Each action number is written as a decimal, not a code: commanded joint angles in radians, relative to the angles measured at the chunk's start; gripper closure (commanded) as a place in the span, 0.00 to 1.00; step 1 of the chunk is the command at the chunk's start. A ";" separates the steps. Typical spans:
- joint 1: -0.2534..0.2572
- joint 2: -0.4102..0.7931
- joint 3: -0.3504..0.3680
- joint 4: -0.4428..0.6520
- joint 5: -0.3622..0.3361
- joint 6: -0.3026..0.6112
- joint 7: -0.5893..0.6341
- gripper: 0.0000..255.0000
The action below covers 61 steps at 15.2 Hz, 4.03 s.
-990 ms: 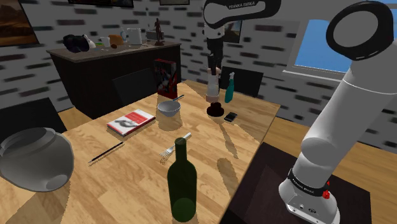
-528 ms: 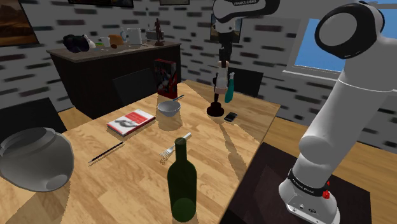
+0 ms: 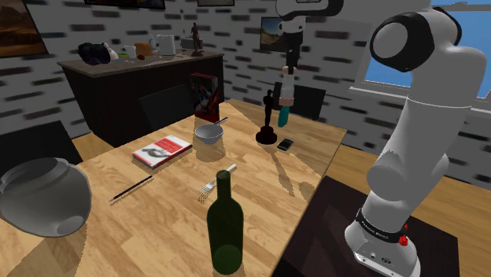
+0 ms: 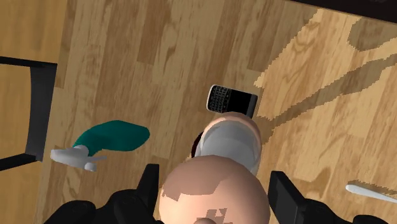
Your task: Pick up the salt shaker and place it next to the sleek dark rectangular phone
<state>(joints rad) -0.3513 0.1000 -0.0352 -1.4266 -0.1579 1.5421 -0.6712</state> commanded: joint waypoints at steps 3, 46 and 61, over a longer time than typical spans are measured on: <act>-0.049 0.099 -0.036 0.161 0.012 -0.048 -0.093 1.00; -0.104 0.135 -0.063 -0.291 0.011 0.448 -0.102 1.00; -0.106 0.167 -0.064 -0.365 0.007 0.553 -0.088 1.00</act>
<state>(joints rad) -0.4570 0.2674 -0.0991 -1.7913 -0.1509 2.0945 -0.7592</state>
